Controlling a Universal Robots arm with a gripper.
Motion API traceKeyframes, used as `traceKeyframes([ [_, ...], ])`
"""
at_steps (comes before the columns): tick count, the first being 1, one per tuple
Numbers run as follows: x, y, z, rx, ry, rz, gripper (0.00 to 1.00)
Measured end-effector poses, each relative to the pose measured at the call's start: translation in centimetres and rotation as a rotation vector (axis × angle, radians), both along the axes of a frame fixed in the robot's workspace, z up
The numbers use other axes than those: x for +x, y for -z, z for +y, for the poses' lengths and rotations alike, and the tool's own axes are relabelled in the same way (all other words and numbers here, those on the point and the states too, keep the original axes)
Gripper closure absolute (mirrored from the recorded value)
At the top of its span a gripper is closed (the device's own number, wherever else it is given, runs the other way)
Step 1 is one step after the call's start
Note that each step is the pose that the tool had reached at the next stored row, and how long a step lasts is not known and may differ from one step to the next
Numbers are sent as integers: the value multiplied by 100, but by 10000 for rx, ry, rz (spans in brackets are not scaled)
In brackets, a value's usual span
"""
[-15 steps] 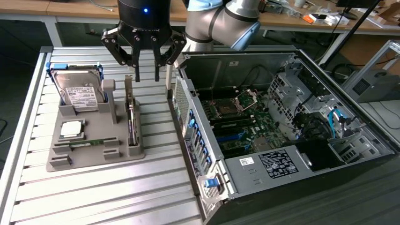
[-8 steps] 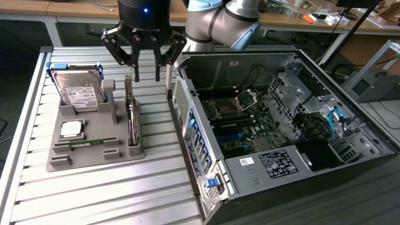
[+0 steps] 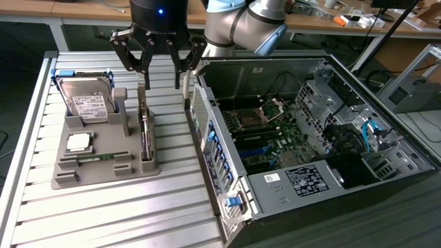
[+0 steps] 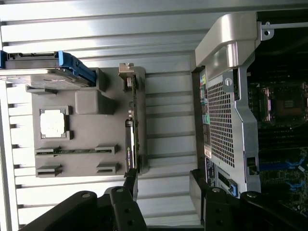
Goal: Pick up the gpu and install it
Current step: 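Pick up the gpu and move the gpu toward the slot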
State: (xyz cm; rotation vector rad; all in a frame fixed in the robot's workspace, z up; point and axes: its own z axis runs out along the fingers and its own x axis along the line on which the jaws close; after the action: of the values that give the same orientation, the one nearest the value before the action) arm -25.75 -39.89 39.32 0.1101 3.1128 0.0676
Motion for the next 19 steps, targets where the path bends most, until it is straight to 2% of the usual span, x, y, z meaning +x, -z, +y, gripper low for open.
traceKeyframes([
  [19, -51, 78, 0, 2, 0, 0, 44],
])
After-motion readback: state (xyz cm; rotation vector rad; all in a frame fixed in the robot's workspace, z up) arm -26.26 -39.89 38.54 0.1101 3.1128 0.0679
